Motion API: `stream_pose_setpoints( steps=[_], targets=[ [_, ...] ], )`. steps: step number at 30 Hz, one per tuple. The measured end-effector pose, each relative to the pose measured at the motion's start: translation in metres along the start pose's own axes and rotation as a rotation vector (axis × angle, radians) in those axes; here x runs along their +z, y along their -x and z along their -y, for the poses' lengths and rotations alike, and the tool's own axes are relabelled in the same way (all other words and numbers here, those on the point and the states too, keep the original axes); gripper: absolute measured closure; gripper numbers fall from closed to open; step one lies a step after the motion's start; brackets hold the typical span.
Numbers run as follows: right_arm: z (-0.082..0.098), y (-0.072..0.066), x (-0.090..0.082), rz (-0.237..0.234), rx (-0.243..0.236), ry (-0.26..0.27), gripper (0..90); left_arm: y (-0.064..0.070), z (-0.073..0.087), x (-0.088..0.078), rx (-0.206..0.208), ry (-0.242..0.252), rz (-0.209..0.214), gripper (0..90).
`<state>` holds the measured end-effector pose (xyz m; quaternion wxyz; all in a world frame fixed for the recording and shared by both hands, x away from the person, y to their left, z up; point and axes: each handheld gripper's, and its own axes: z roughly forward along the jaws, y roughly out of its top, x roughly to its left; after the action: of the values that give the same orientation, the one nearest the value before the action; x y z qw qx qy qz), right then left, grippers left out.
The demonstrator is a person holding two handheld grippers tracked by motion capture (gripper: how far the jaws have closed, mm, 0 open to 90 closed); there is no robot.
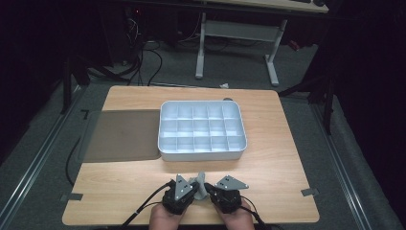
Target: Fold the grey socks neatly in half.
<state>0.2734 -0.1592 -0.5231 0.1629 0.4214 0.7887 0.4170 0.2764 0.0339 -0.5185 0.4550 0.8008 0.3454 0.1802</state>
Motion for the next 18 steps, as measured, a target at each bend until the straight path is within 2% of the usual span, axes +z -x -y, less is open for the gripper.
stream_pose_setpoints(
  steps=[3, 5, 7, 9, 12, 18],
  targets=[
    [0.001, 0.000, 0.000, -0.001, 0.001, -0.005, 89.4, -0.005, -0.004, -0.012, 0.001, 0.035, -0.022, 83.0],
    [0.001, 0.000, 0.000, -0.002, 0.001, -0.008, 89.1, -0.012, -0.004, -0.018, -0.011, 0.034, -0.036, 83.1],
    [0.001, 0.000, 0.001, -0.003, 0.001, -0.010, 89.0, -0.018, -0.001, -0.020, -0.022, 0.018, -0.051, 83.7],
    [0.001, 0.000, 0.001, -0.004, -0.002, -0.011, 88.8, -0.023, 0.006, -0.019, -0.025, -0.030, -0.069, 84.6],
    [0.001, 0.000, 0.001, -0.008, -0.003, -0.012, 88.4, -0.020, 0.015, -0.009, -0.002, -0.112, -0.076, 85.2],
    [0.002, 0.001, 0.000, -0.015, 0.008, -0.009, 88.2, -0.013, 0.016, -0.005, 0.008, -0.122, -0.057, 85.6]
  ],
)
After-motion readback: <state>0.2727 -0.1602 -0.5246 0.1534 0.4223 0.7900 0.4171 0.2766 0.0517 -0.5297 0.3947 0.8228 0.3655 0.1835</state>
